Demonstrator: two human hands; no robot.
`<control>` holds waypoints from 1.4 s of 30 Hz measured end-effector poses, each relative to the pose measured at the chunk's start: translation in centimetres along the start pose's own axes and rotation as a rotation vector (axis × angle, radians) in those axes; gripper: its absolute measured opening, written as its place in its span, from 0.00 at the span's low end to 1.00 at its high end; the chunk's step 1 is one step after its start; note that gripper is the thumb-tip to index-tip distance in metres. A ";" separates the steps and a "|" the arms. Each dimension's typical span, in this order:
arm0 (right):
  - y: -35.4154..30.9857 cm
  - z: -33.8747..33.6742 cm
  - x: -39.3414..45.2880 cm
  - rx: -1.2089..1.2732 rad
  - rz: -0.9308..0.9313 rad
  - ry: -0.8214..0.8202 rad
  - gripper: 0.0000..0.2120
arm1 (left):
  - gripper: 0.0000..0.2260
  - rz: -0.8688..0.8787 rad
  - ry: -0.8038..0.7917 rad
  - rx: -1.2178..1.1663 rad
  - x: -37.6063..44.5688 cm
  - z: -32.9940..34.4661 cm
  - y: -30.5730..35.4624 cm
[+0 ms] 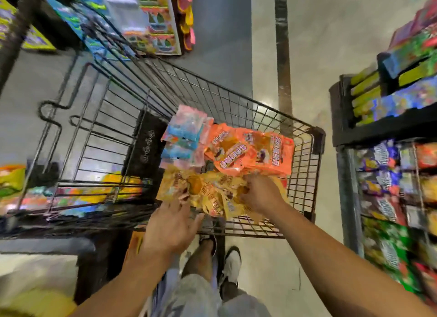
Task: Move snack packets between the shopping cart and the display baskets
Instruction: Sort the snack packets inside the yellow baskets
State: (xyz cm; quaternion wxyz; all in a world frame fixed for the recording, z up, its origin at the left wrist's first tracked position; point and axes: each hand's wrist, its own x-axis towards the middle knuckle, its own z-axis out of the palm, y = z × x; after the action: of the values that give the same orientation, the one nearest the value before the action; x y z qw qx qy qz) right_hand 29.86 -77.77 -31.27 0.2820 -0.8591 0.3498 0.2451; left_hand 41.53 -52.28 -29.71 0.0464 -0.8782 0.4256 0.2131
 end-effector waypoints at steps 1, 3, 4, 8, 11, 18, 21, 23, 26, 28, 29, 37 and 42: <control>-0.2 0.8 1.0 -0.099 -0.018 -0.073 0.13 | 0.30 0.007 0.027 -0.004 0.0 0.2 0.0; -0.3 2.7 2.5 -0.238 -0.032 -0.205 0.08 | 0.26 0.007 0.088 -0.006 -0.1 0.5 0.0; -0.2 3.8 3.0 -0.285 -0.034 -0.246 0.06 | 0.24 0.003 0.105 -0.009 -0.2 0.6 0.0; 0.2 6.6 4.5 -0.461 -0.032 -0.242 0.13 | 0.25 -0.029 0.111 -0.026 -0.3 0.8 0.1; 0.2 7.3 5.1 -0.495 -0.019 -0.204 0.22 | 0.25 -0.021 0.080 -0.032 -0.4 0.9 0.1; -0.5 7.6 4.2 -0.527 0.013 -0.194 0.25 | 0.25 -0.025 0.043 -0.050 -0.4 0.6 0.1; -1.0 6.6 3.7 -0.505 0.029 -0.204 0.30 | 0.27 -0.017 0.020 -0.063 -0.5 0.2 0.1; -1.3 5.9 3.4 -0.484 0.011 -0.166 0.32 | 0.26 -0.014 0.006 -0.062 -0.5 -0.1 0.2; -2.2 5.0 3.9 -0.390 -0.078 -0.024 0.28 | 0.25 -0.015 -0.020 -0.056 -0.4 -0.3 0.3; -3.6 4.2 5.5 -0.142 -0.080 0.014 0.26 | 0.24 -0.023 -0.033 -0.057 -0.5 -0.6 0.4; -4.6 3.7 6.6 0.044 -0.040 0.017 0.23 | 0.24 -0.029 -0.037 -0.058 -0.5 -0.8 0.4; -10.9 0.5 18.2 1.041 0.271 -0.120 0.05 | 0.25 -0.071 -0.120 -0.078 -0.6 -1.4 1.0; -12.9 0.7 23.6 1.158 0.420 -0.161 0.18 | 0.22 -0.069 -0.098 -0.048 -0.4 -1.1 1.2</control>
State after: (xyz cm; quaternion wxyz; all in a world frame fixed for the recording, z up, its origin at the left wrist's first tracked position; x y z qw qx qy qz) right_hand 54.21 -80.51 -42.33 0.6734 -0.4584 0.5653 0.1299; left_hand 40.74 -53.03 -28.38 0.0533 -0.8818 0.3870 0.2642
